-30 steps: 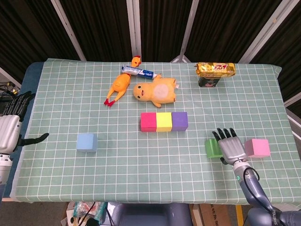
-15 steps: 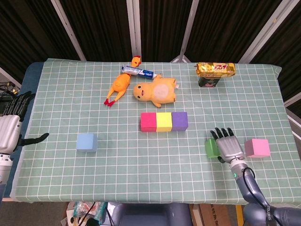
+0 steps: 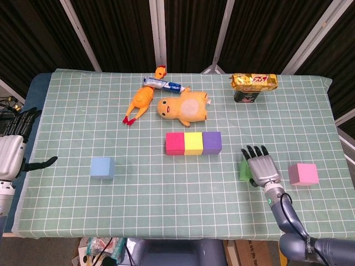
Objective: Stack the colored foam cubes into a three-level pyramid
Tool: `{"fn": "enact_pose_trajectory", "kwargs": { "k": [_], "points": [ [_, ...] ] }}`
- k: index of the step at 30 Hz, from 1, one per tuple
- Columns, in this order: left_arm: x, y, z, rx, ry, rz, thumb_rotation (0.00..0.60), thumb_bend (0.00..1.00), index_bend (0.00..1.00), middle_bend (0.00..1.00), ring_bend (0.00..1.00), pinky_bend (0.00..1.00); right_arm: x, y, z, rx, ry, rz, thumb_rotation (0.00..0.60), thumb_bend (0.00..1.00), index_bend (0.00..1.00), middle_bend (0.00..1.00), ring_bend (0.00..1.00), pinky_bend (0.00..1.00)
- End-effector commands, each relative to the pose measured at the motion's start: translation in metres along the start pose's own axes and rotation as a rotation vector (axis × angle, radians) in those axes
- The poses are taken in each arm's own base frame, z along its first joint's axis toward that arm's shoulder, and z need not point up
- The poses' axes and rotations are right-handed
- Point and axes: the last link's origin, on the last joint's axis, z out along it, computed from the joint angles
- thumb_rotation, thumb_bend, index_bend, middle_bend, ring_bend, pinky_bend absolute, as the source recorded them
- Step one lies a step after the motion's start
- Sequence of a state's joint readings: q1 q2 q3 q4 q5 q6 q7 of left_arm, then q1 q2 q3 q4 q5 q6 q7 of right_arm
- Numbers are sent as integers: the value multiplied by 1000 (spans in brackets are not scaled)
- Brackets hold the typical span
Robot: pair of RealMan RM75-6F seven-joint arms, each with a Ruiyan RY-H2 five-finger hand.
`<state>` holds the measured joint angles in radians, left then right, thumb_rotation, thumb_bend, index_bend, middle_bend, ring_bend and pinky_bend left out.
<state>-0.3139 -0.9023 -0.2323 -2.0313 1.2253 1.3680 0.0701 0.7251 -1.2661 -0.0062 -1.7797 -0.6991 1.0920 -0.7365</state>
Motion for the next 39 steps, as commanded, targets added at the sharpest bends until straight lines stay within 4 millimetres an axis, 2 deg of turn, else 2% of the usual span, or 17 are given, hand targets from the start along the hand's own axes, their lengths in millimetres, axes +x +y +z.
{"fn": "enact_pose_trajectory", "kwargs": {
  "k": [1,4,7,19,27,34,39],
  "points": [
    [0,0,0,-1,0,0,600,105,0,18,0,0,-1,1,-1,-5,-11,4,600,301,0,117,19,0],
    [0,0,0,-1,-4,-1,600,105,0,17,0,0,-2,3,-2,-14,-16,15,600,302,0,207,74,0],
    [-1,1,-1,-4,-7,0,600,105,0,17,0,0,-2,4,-3,-17,-20,33,600,301,0,235,102,0],
    [0,1,-1,-6,-2,-6,600,105,0,17,0,0,-1,3,-5,-34,-38,154,600,302,0,238,108,0],
    [0,0,-1,-6,-4,-7,600,105,0,18,0,0,0,4,-4,-48,-25,170,600,301,0,240,115,0],
    [-1,0,-1,-6,-7,-6,600,105,0,18,0,0,-2,5,-3,-57,-11,175,600,301,0,322,193,0],
    [-1,0,-1,-5,-7,-5,600,105,0,18,0,0,-4,7,-3,-64,-7,172,600,302,0,343,216,0]
  ]
}}
